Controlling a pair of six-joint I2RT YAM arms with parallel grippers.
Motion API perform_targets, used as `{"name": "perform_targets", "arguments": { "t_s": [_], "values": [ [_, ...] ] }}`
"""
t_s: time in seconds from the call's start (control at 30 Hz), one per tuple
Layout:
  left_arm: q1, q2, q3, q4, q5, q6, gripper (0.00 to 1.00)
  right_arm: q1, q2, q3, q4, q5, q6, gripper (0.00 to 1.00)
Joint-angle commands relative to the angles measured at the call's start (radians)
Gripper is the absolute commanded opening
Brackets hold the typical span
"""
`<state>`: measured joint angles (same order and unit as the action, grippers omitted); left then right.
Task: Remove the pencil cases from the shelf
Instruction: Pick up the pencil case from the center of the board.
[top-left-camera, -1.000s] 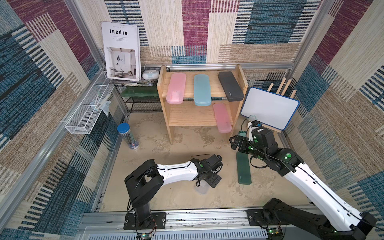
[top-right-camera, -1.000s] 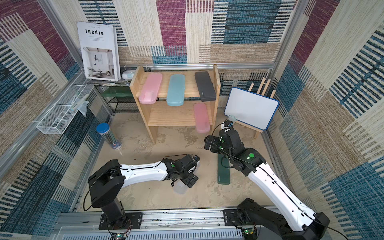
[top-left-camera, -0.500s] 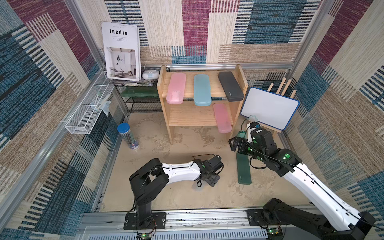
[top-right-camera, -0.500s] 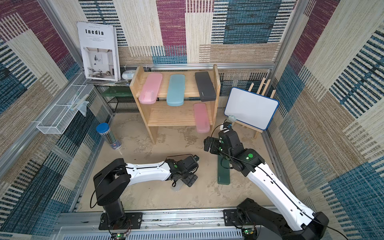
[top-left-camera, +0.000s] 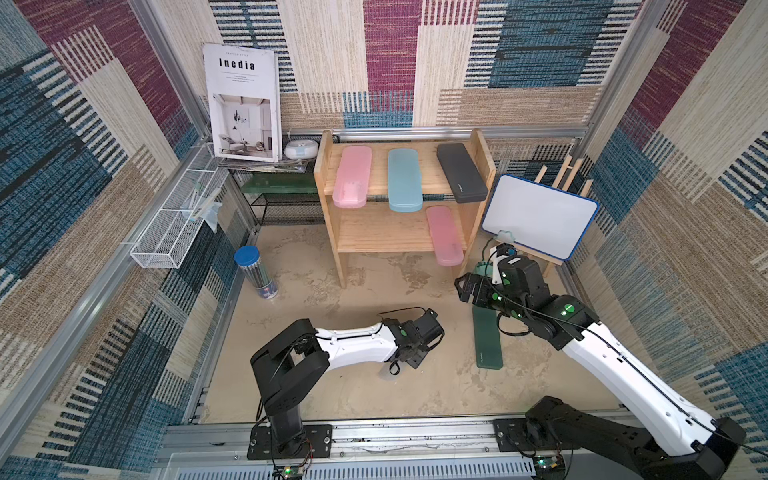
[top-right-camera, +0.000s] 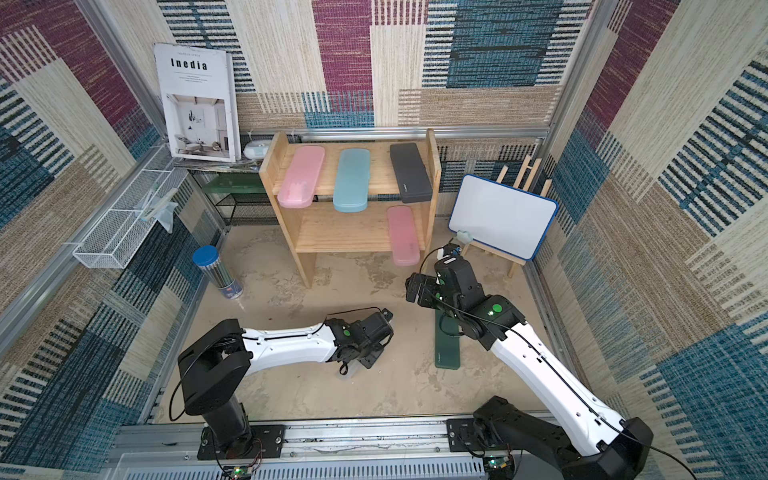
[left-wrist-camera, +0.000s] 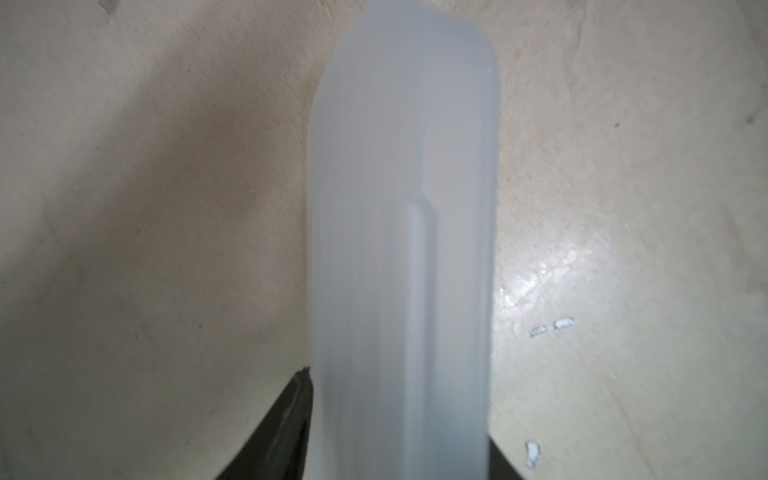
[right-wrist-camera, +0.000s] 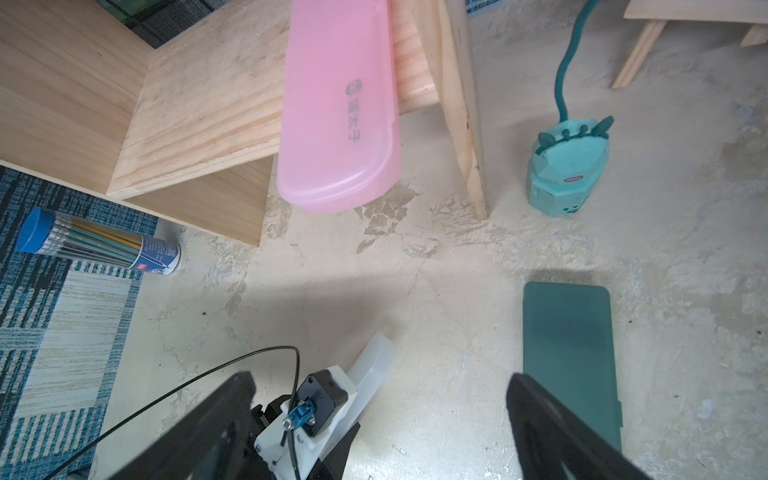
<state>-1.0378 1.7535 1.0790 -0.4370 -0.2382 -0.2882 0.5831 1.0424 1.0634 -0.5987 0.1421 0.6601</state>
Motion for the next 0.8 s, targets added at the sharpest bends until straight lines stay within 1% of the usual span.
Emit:
{"name": "perform_targets", "arguments": {
  "t_s": [0.0,0.17,0.23,0.3,0.33,0.4,0.47,0.53,0.6,0.77],
  "values": [
    [0.0,-0.053,0.0,-0.006,-0.002,-0.007,0.49,0.001,0.008,0.004,0.032,-0.029,-0.013,0.99],
    [0.017,-0.211,-0.052,0.092,0.021,-0.013,0.48,0.001,-0.007,-0.004,0.092,-0.092,-0.008,0.99],
    [0.045,-0.275,-0.092,0.155,0.05,-0.021,0.46,0.0,-0.019,-0.016,0.121,-0.112,-0.002,0.99],
    [0.088,-0.295,-0.114,0.174,0.094,-0.034,0.46,0.0,-0.023,-0.022,0.129,-0.115,-0.001,0.99],
    [0.103,-0.289,-0.104,0.148,0.101,-0.034,0.48,0.0,-0.021,-0.022,0.128,-0.116,-0.001,0.99],
    [0.107,-0.275,-0.093,0.119,0.119,0.0,0.56,0.0,-0.015,-0.019,0.115,-0.119,-0.005,0.99],
    [0.107,-0.277,-0.099,0.119,0.149,0.006,0.66,0.0,-0.016,-0.021,0.102,-0.115,-0.008,0.99],
    [0.105,-0.274,-0.097,0.114,0.161,0.001,0.7,0.0,-0.021,-0.032,0.097,-0.106,-0.01,0.99],
    [0.102,-0.254,-0.09,0.098,0.151,0.007,0.75,0.0,-0.028,-0.044,0.097,-0.099,-0.01,0.99],
    [0.095,-0.144,-0.043,0.004,0.103,0.035,0.91,0.0,-0.027,-0.062,0.102,-0.112,-0.001,0.99]
  ]
}}
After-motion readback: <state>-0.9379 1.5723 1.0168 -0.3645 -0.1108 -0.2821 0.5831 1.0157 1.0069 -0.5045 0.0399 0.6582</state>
